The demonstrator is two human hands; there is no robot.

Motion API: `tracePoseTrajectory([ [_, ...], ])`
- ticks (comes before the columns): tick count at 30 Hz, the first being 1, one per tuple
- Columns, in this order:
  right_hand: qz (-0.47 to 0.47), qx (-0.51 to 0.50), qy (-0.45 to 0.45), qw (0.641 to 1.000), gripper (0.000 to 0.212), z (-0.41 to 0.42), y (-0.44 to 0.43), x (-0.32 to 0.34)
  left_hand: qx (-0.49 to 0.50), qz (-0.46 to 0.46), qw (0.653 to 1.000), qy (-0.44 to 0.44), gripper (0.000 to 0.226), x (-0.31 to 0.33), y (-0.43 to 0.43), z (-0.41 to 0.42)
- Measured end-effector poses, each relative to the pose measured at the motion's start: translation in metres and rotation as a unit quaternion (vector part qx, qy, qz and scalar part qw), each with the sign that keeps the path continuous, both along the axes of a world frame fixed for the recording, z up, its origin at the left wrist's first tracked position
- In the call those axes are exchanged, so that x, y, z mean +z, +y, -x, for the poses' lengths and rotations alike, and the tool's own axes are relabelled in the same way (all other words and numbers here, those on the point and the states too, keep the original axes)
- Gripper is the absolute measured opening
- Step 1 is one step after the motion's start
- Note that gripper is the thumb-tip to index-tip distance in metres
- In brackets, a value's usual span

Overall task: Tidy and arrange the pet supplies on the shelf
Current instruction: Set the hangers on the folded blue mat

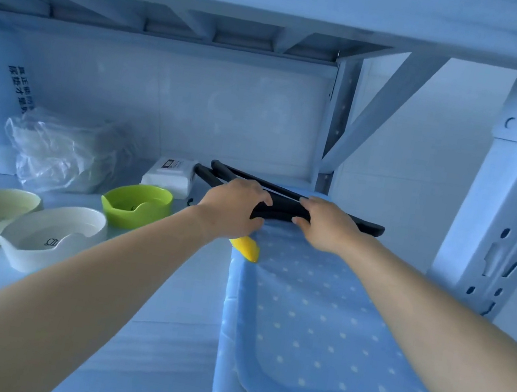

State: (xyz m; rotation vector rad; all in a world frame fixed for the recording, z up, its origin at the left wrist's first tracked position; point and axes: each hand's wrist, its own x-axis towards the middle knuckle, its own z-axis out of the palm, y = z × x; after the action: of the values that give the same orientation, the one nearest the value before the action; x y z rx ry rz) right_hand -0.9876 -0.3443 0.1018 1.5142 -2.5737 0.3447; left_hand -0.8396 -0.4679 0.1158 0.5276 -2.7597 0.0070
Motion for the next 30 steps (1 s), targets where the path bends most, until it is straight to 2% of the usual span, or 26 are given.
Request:
tracePoseTrajectory([
  [3,-0.008,-0.016,-0.016,1.0,0.043,0.013,-0.01,0.002,-0.015,0.021,0.999,-0.033,0.048,-0.001,-0.015,0.013],
  [6,0.032,-0.007,-0.026,0.999,0.034,0.021,-0.015,0.004,-0.029,0.03,0.998,-0.048,0.052,-0.001,-0.026,0.023],
  [11,0.082,0.057,-0.04,0.994,0.02,0.021,-0.022,0.006,-0.052,0.035,0.996,-0.067,0.046,0.001,-0.039,0.036],
  [13,0.081,0.069,-0.059,0.993,0.016,0.022,-0.025,0.008,-0.062,0.045,0.994,-0.08,0.039,0.001,-0.042,0.038],
  [17,0.043,0.041,-0.085,0.995,0.03,0.026,-0.025,0.005,-0.075,0.053,0.992,-0.089,0.037,-0.001,-0.047,0.039],
  [21,-0.005,0.026,-0.085,0.996,0.036,0.025,-0.023,0.001,-0.071,0.068,0.99,-0.105,0.037,0.003,-0.046,0.039],
  [26,0.0,0.046,-0.102,0.994,0.028,0.019,-0.014,0.002,-0.079,0.075,0.988,-0.11,0.036,0.003,-0.046,0.036],
  [30,0.023,0.053,-0.068,0.996,0.014,0.012,-0.007,0.002,-0.09,0.057,0.99,-0.097,0.031,0.007,-0.049,0.031],
])
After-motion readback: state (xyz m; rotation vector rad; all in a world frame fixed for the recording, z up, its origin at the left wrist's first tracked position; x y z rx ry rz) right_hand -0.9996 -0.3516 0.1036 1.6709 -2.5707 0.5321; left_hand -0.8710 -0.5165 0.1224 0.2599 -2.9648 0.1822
